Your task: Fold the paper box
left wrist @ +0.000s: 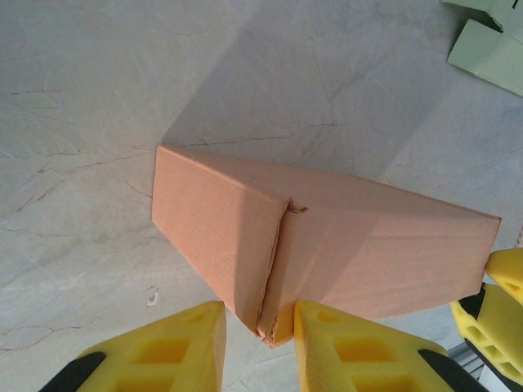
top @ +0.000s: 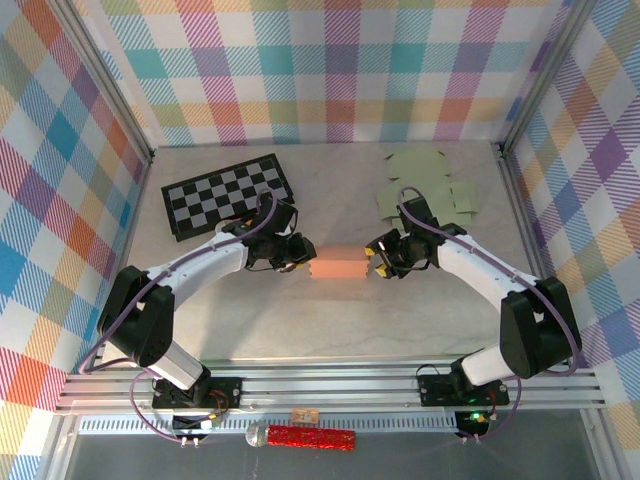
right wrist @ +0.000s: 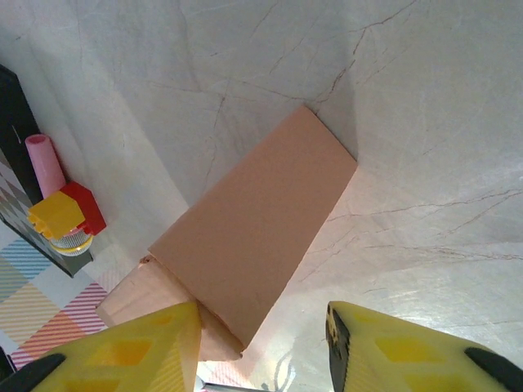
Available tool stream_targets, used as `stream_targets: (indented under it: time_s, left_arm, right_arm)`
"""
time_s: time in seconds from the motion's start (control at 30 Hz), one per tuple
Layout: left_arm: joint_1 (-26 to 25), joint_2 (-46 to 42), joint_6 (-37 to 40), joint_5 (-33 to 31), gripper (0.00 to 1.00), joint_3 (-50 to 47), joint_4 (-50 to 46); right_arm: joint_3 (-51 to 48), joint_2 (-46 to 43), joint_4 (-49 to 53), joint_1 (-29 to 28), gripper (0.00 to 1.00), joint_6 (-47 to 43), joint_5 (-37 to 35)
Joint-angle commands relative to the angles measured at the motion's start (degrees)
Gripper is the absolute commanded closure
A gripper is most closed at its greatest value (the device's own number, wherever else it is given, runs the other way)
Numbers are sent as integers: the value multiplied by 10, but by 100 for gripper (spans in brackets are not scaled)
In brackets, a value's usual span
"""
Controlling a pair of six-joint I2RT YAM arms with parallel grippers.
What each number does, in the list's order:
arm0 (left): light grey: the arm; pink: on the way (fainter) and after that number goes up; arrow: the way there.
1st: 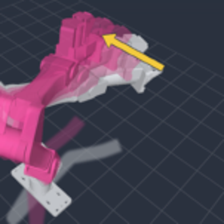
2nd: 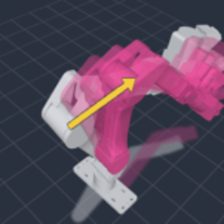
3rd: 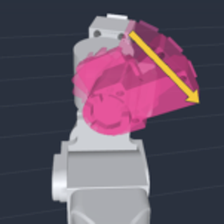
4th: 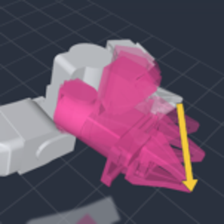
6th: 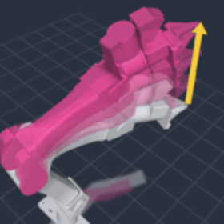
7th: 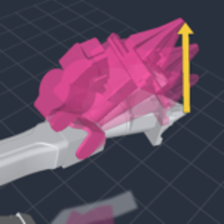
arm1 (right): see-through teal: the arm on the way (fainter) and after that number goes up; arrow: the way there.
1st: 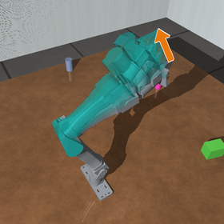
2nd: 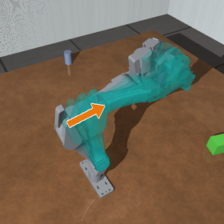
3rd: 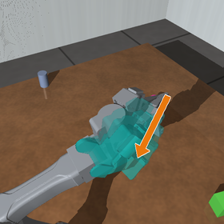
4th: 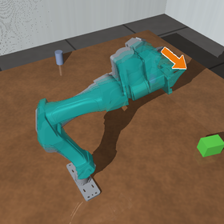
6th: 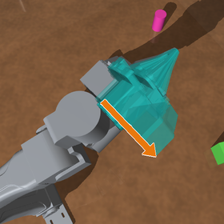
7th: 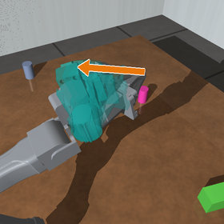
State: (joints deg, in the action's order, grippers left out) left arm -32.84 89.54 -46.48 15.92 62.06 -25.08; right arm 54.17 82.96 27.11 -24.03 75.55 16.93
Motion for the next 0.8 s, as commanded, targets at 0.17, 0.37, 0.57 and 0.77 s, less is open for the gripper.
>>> stream_targets:
  time_s: [0.17, 0.37, 0.57, 0.77]
  left_arm:
    - [5, 4, 9, 0, 73, -14, -16]
    - [5, 4, 12, 2, 73, -14, -15]
    - [5, 0, 23, 4, 73, -15, -16]
    - [6, -8, 24, 5, 73, -23, -7]
  right_arm:
    - [7, 22, 99, -8, 59, -28, -41]
    - [54, 11, 118, -8, 55, -38, -33]
    - [80, -24, 115, -8, 24, 55, -26]
    - [1, -2, -26, -8, 17, 266, 60]
